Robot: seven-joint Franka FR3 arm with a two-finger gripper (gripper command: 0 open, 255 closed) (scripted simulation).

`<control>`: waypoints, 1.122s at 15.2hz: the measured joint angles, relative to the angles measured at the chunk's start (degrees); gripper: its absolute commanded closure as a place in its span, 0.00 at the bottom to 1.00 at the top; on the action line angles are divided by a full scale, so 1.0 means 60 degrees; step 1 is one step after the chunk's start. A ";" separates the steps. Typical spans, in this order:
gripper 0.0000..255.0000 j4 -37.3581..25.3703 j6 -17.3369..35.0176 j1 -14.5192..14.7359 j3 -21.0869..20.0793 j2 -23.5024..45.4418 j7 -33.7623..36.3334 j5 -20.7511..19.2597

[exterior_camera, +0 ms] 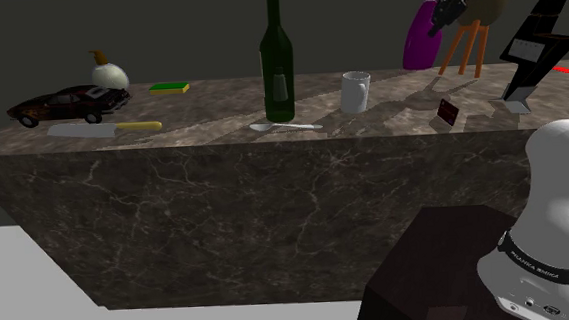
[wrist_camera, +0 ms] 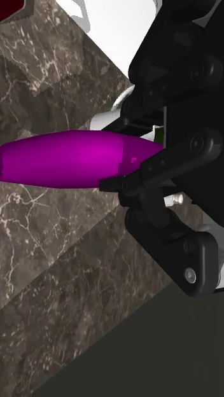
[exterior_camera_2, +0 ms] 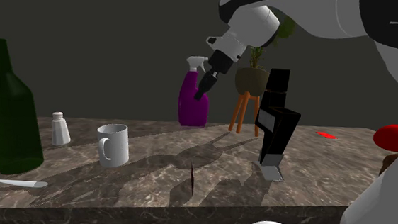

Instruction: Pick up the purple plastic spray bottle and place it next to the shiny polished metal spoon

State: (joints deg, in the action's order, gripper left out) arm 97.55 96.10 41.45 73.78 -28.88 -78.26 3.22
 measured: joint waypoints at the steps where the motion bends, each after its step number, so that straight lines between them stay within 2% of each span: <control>1: 1.00 -0.0100 -0.0071 0.0047 0.0021 0.0022 0.0022 0.0015; 4: 1.00 0.0217 0.0223 -0.0106 -0.0479 0.0114 0.0350 0.0137; 10: 1.00 0.1254 0.1160 -0.0551 -0.2003 0.0160 0.1370 0.0307; 13: 1.00 0.1420 0.1591 -0.0332 -0.2353 0.0430 0.1818 0.0520; 15: 1.00 0.1672 0.1886 -0.0359 -0.2790 0.0444 0.2190 0.0553; 17: 1.00 0.1691 0.2164 -0.0134 -0.2913 0.0711 0.2432 0.0734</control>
State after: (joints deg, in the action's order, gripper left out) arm 107.69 109.08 40.64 56.30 -24.62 -63.66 7.63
